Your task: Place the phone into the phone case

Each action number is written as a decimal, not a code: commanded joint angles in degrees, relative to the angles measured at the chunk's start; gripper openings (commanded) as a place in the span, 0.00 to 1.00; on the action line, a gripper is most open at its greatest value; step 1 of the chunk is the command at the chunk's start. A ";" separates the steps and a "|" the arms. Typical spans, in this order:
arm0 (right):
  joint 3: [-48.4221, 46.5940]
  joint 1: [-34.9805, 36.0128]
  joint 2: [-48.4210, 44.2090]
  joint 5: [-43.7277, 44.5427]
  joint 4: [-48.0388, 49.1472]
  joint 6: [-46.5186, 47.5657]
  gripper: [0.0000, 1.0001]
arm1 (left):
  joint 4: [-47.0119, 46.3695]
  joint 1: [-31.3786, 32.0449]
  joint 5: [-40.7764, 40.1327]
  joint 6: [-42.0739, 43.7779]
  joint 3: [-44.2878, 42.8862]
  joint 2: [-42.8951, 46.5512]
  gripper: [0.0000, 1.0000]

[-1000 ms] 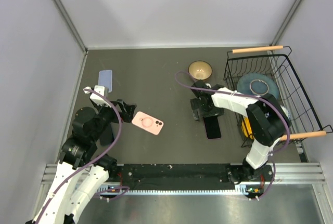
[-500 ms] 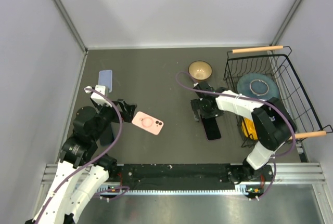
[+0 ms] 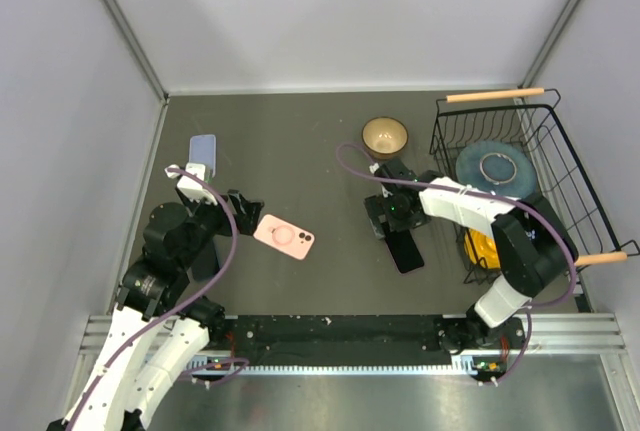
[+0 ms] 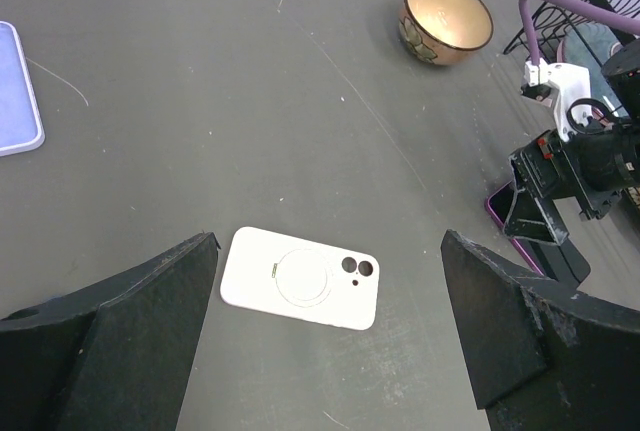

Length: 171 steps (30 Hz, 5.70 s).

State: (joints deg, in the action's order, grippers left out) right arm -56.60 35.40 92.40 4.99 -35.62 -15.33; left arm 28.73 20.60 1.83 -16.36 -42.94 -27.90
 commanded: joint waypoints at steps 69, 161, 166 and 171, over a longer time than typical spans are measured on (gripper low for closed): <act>-2.20 -7.45 -22.88 -12.73 3.80 -4.44 0.99 | -3.15 17.72 11.18 81.84 -1.79 -56.11 0.99; 31.90 13.29 -22.36 -51.14 109.88 -12.97 0.65 | -86.03 16.84 57.06 -16.77 18.24 -15.61 0.50; 32.43 13.38 -21.65 -49.64 112.96 -15.16 0.14 | -81.66 16.75 55.49 -12.93 18.33 -12.80 0.52; 31.64 13.38 -24.89 -46.75 101.49 -16.05 0.00 | -65.42 16.75 52.76 -6.24 15.00 -10.42 0.99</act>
State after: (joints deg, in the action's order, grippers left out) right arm -22.72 48.16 70.48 -44.34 71.02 -30.30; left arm -47.27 37.47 57.19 -28.40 -24.40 -40.10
